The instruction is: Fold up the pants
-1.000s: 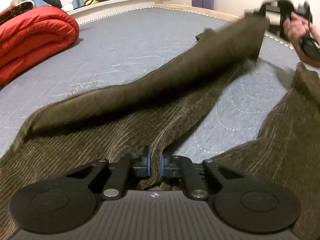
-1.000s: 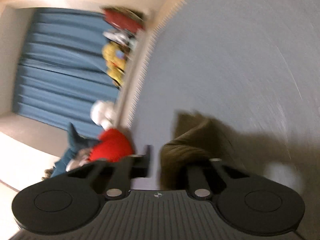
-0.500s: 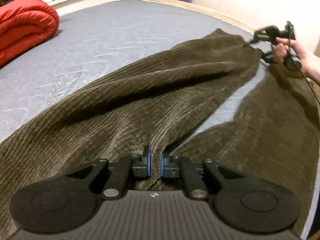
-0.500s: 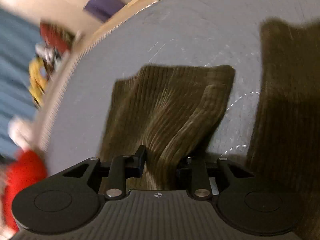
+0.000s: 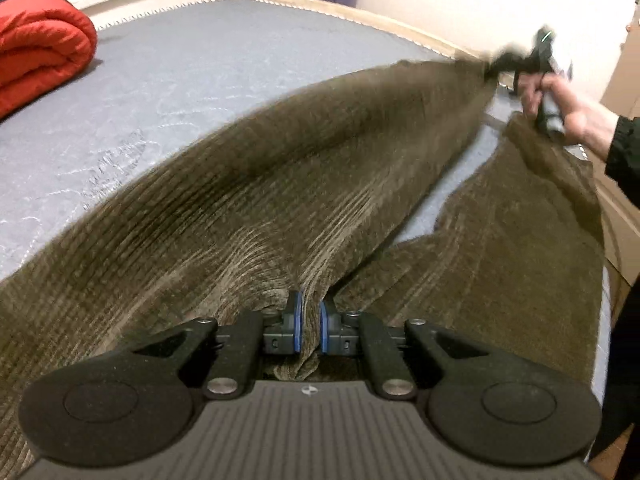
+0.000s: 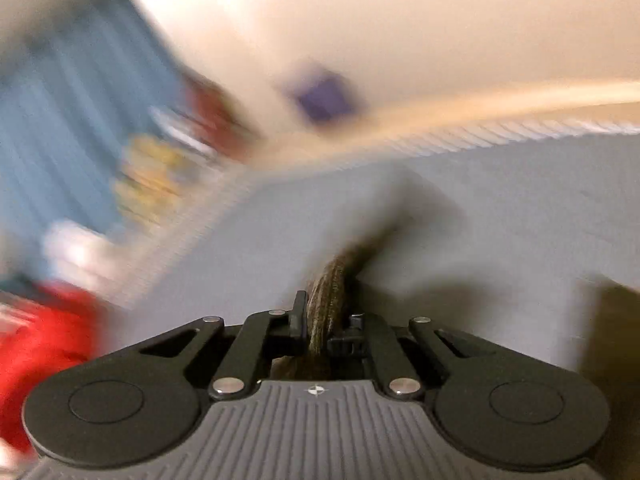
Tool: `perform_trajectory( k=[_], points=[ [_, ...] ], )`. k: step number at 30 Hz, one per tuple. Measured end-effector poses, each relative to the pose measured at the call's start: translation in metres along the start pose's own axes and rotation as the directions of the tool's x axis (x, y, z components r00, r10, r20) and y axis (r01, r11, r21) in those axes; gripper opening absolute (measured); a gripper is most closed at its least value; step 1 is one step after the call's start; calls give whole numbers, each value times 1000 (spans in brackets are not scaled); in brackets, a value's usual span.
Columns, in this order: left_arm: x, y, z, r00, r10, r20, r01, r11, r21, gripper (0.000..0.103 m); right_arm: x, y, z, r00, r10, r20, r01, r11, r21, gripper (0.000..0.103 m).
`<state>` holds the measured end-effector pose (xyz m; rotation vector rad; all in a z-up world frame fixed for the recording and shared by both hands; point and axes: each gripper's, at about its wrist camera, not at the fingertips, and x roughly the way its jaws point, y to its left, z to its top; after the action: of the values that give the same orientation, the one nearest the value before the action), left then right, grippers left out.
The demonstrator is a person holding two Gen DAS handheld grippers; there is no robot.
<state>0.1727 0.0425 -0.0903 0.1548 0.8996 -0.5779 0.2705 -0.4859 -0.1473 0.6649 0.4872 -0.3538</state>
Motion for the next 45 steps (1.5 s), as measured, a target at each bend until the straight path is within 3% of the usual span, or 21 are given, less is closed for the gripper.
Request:
perform_trajectory(
  k=[1, 2, 3, 4, 8, 12, 15, 17, 20, 22, 23, 25, 26, 28, 30, 32, 36, 39, 41, 44, 45],
  points=[
    [-1, 1, 0, 1000, -10, -10, 10, 1000, 0, 9, 17, -17, -12, 980, -155, -122, 158, 987, 22, 12],
    [-2, 2, -1, 1000, -24, -14, 24, 1000, -2, 9, 25, -33, -21, 953, -231, -197, 245, 968, 49, 6],
    [-4, 4, -2, 999, -38, -14, 38, 999, -9, 11, 17, -43, -22, 970, -189, -154, 205, 973, 101, 7],
    [-7, 6, -2, 999, -51, -14, 51, 999, -17, 13, 12, -42, -16, 965, -207, -160, 221, 972, 78, 10],
    [-33, 13, -2, 990, -134, 32, 135, 989, -51, 52, -31, -28, 9, 943, -328, 60, 323, 943, 77, 59],
    [-71, 37, -4, 986, -85, 143, 104, 987, -126, 57, -42, -2, 16, 988, -119, 103, 117, 993, 33, 59],
    [-96, 69, -17, 975, 69, 210, -13, 966, -259, 57, -16, 40, 9, 999, 46, -1, -46, 993, -105, 57],
    [-110, 92, -32, 958, 185, 220, -95, 926, -366, 57, 11, 63, 1, 995, 66, -68, -77, 983, -166, 57],
    [-133, 121, -60, 906, 383, 181, -257, 837, -484, 58, 53, 82, -13, 990, -44, -134, 14, 975, -220, 57],
    [-148, 138, -78, 863, 483, 147, -341, 773, -536, 67, 86, 85, -18, 977, -109, -185, 70, 976, -205, 57],
    [-155, 146, -88, 836, 535, 122, -386, 731, -563, 79, 97, 87, -20, 972, -133, -194, 91, 973, -210, 58],
    [-167, 161, -102, 809, 583, 72, -433, 675, -597, 86, 109, 102, -29, 973, -160, -166, 115, 961, -252, 67],
    [-171, 167, -108, 811, 583, 46, -440, 660, -608, 86, 113, 112, -36, 972, -180, -153, 129, 947, -296, 70],
    [-171, 179, -119, 836, 549, 8, -419, 648, -636, 88, 127, 128, -42, 962, -247, -114, 187, 906, -380, 63],
    [-167, 187, -128, 850, 526, -34, -417, 633, -652, 88, 137, 138, -45, 942, -331, -49, 277, 853, -443, 29],
    [-158, 196, -135, 852, 515, -91, -437, 607, -663, 88, 142, 147, -45, 924, -383, 8, 342, 813, -471, 11],
    [-148, 203, -152, 874, 474, -104, -399, 582, -708, 88, 147, 152, -39, 911, -400, 104, 402, 803, -440, 6],
    [-144, 203, -157, 891, 449, -59, -355, 612, -706, 89, 147, 152, -14, 900, -376, 222, 433, 835, -341, 5],
    [-141, 198, -155, 888, 457, -49, -366, 639, -677, 88, 151, 150, -4, 913, -318, 255, 387, 870, -304, 6],
    [-136, 197, -151, 892, 452, -31, -357, 659, -662, 88, 175, 150, -7, 959, -269, 92, 284, 887, -364, 10],
    [-132, 197, -150, 893, 449, -25, -350, 659, -666, 88, 174, 148, -9, 956, -278, 92, 292, 883, -366, 15]
  ],
)
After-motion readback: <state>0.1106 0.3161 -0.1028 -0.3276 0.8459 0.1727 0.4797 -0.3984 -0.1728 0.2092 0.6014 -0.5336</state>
